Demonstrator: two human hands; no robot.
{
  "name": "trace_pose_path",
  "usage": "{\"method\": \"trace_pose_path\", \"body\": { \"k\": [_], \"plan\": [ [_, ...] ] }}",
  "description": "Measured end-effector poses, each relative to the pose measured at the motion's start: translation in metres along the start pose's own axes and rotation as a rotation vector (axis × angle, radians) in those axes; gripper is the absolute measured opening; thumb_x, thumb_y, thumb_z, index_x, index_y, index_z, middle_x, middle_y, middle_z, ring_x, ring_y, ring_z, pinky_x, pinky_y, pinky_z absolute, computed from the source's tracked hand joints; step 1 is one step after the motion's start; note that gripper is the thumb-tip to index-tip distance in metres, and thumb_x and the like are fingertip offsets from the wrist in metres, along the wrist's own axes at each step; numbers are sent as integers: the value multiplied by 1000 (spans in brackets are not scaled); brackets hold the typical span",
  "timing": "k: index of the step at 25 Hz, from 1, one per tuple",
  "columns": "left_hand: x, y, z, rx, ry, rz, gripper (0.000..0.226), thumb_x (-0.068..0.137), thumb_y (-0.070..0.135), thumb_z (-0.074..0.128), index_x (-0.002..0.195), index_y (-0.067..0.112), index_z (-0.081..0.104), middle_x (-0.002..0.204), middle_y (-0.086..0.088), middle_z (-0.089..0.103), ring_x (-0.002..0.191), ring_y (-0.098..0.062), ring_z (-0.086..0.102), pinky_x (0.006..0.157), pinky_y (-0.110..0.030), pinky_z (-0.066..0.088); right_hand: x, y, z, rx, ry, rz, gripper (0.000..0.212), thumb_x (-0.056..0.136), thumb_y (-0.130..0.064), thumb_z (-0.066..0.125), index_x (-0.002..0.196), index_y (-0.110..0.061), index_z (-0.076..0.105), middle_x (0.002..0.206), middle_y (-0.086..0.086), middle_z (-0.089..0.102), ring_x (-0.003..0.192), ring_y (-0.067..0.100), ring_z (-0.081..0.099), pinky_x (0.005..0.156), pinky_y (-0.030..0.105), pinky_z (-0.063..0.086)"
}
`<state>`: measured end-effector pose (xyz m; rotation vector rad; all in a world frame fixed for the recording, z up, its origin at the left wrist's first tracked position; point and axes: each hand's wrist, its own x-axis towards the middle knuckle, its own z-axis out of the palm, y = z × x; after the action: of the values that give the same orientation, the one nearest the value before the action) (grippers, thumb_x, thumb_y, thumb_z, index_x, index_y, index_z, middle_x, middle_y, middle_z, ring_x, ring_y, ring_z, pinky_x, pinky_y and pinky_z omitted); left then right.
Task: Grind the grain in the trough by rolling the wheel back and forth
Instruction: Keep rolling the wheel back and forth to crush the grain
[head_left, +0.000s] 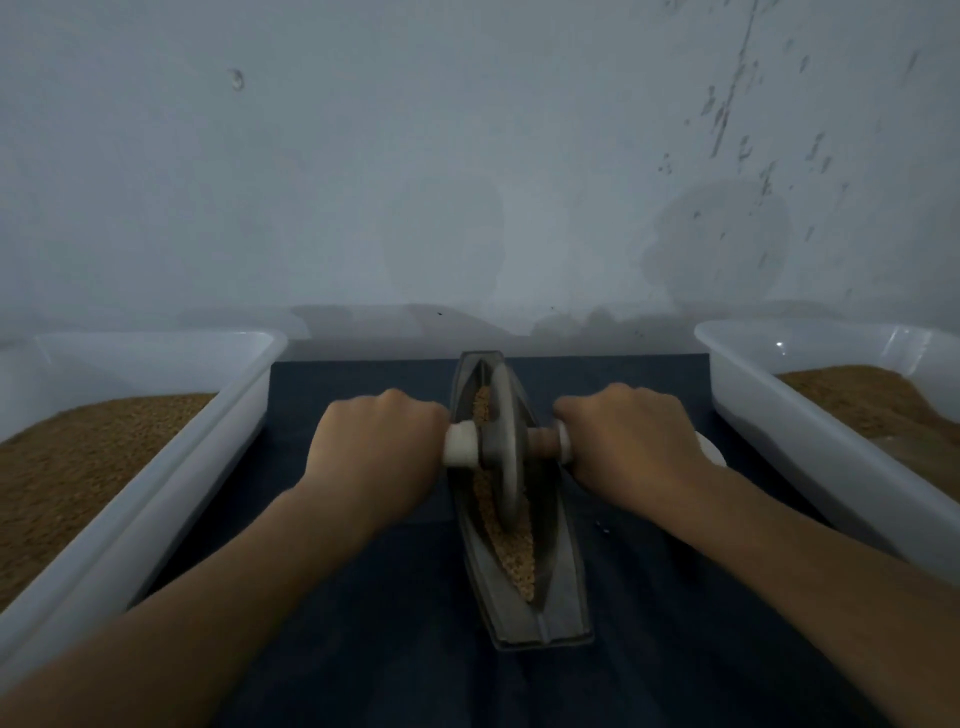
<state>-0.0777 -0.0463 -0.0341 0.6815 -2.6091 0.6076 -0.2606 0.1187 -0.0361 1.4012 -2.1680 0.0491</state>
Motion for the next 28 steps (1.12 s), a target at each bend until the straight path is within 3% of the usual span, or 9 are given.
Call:
{"method": "trace_pose_path", "body": {
  "k": [2,4,9,12,16,20,22,25,28],
  "plan": [
    [-16,0,-6,18,50,39,42,71,36,72,70,34,31,57,11,20,44,-8,15,44,-24,10,-18,-1,-12,-44,78,-64,51,56,-29,81,67,-35,32,56,-14,19,44,11,20,47,19,9],
    [-12,-1,-5,2,33,35,40,72,37,71,70,34,31,57,11,22,45,-8,15,44,-24,9,-16,0,-16,-42,65,-57,52,52,-27,82,66,-35,33,55,-14,17,43,13,23,48,18,7],
    [44,-5,18,-32,-45,-47,5,85,30,61,83,27,56,69,5,45,57,-19,42,54,-33,35,40,0,9,35,-84,93,23,83,-32,65,77,-31,43,72,-4,46,71,26,56,56,30,31],
    [59,-8,22,-60,-82,-113,7,87,27,60,93,26,64,80,0,57,65,-23,51,57,-35,39,69,-2,8,12,-123,84,11,86,-32,65,82,-30,55,87,-1,64,80,24,62,59,29,36],
    [20,0,5,-45,-68,-58,9,84,31,64,89,28,58,67,6,38,57,-18,41,52,-32,32,25,-2,-6,29,-123,62,30,82,-35,68,74,-33,40,72,-7,46,66,20,50,56,29,34],
    [-22,4,-20,26,13,51,37,76,37,71,76,33,35,59,10,21,46,-10,17,45,-26,9,-29,-1,-26,-1,-31,-9,52,65,-33,75,61,-38,23,57,-13,38,47,6,32,45,21,11],
    [-19,5,-18,31,2,55,30,79,36,69,78,32,40,61,9,23,48,-13,26,45,-27,15,-27,1,-25,4,-81,13,48,67,-34,74,62,-37,26,58,-13,40,48,6,33,45,22,12],
    [11,4,-1,17,-39,12,9,85,32,64,89,28,57,67,6,34,58,-19,42,52,-32,32,2,-1,-6,36,-101,81,32,76,-33,68,68,-33,37,64,-10,42,55,15,43,50,26,27],
    [51,-5,14,-6,-64,-45,10,88,29,60,97,26,63,77,1,51,70,-25,58,58,-35,38,52,1,11,45,-143,118,16,82,-28,64,78,-31,49,81,-1,61,73,25,59,59,31,38]
  ]
}}
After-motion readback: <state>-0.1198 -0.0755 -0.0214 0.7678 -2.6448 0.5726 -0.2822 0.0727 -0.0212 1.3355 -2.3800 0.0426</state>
